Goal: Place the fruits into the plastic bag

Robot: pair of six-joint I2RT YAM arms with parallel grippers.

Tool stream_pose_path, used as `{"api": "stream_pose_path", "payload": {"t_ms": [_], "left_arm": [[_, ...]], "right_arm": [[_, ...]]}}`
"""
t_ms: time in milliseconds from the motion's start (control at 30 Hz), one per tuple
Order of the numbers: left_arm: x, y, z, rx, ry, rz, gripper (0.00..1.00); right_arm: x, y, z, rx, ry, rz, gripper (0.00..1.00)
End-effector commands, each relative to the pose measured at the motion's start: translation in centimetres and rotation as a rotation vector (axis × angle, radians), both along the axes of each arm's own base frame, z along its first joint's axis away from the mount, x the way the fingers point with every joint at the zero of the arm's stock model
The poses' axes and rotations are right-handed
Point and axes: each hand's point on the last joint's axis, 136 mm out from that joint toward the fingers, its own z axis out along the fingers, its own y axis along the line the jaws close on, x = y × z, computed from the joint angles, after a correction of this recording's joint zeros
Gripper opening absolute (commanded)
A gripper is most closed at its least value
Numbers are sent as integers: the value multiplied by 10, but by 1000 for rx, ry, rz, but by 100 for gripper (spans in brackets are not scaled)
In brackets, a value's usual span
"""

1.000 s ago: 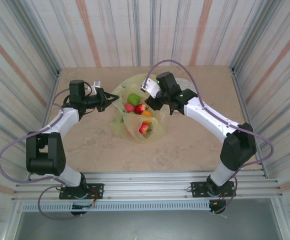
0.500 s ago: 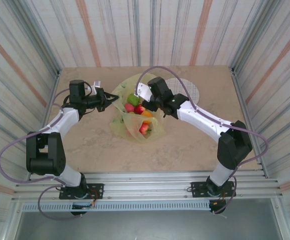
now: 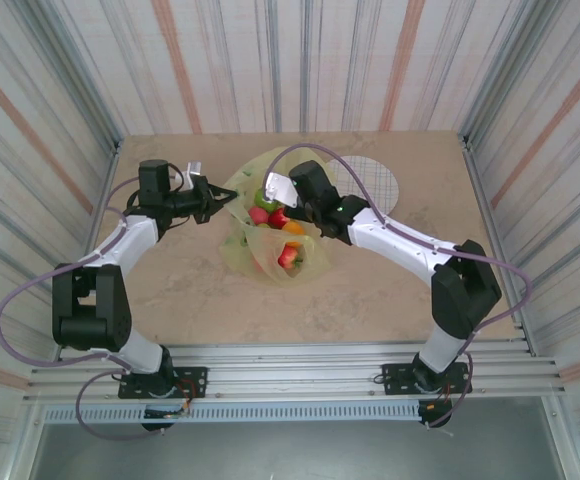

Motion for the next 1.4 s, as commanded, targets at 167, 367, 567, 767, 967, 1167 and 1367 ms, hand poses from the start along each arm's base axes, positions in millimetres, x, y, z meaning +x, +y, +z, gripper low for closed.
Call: {"api": "stream_pose_path", "payload": {"t_ms": [167,367,567,767,967,1167,1367], "left_arm": [[-1,-1,-3,-4,7,-11,0],[-1,-1,-1,-4,3,-10,0],[-2,1,3,14,-23,-5,2],[-5,2,14,85,-105,3,23],[-7,6,26,150,-182,16,48],[-15,34,59,367,-344,107,64],[-59,17,122,769,-717,45,74]], "right_arm": [[14,5,3,-27,-52,-4,32],[1,3,24,139,9,9,5],[-11,-5,48,464,186,29,0],[-20,-10,65,734,371,56,0],[-19,-16,73,889,492,45,0],[-9,-22,78,1006,583,-21,0],[1,-25,73,1095,663,-72,0]]}}
